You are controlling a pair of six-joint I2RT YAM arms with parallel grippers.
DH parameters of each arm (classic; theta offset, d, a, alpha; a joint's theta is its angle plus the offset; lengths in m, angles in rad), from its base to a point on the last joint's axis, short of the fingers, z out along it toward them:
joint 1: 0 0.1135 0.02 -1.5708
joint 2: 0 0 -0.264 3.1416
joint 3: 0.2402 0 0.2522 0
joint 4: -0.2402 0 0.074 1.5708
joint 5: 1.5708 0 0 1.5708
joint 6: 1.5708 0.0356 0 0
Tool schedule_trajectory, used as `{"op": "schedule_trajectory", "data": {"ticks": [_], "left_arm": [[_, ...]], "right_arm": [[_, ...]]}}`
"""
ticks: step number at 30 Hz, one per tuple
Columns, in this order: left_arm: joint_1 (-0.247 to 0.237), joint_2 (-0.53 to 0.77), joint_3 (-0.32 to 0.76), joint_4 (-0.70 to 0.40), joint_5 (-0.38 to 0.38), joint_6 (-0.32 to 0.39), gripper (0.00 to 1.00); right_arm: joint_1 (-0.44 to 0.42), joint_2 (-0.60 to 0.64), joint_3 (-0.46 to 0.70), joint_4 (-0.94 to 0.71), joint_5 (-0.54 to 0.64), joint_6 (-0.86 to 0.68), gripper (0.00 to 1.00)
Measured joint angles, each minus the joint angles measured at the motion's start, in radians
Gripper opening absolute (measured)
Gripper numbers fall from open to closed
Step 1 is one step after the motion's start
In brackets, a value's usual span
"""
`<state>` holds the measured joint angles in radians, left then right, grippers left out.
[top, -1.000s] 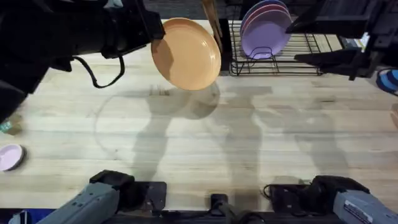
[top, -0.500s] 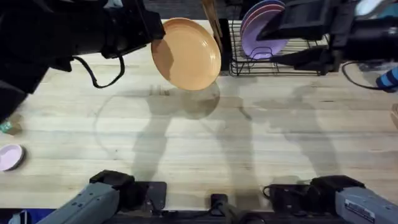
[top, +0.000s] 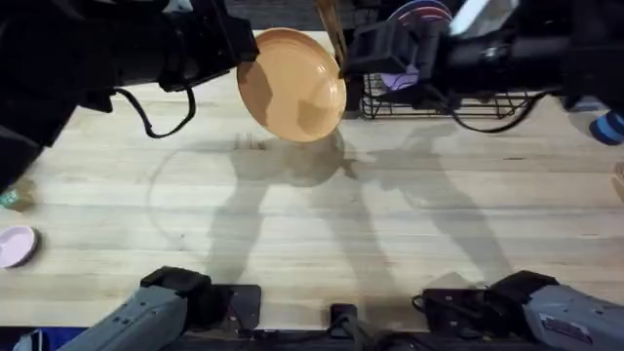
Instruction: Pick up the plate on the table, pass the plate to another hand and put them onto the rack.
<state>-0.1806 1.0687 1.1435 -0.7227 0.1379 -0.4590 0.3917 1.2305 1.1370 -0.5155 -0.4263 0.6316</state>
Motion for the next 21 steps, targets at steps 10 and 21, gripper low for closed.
{"op": "schedule_trajectory", "data": {"ticks": [10,21], "left_arm": [[0.0,0.0,0.0,0.0,0.0,0.0,0.042],[0.0,0.0,0.0,0.0,0.0,0.0,0.042]], "right_arm": [[0.073,0.114,0.0,0.041,0.012,0.032,0.998],[0.073,0.118,0.0,0.085,0.042,0.07,0.997]]}}
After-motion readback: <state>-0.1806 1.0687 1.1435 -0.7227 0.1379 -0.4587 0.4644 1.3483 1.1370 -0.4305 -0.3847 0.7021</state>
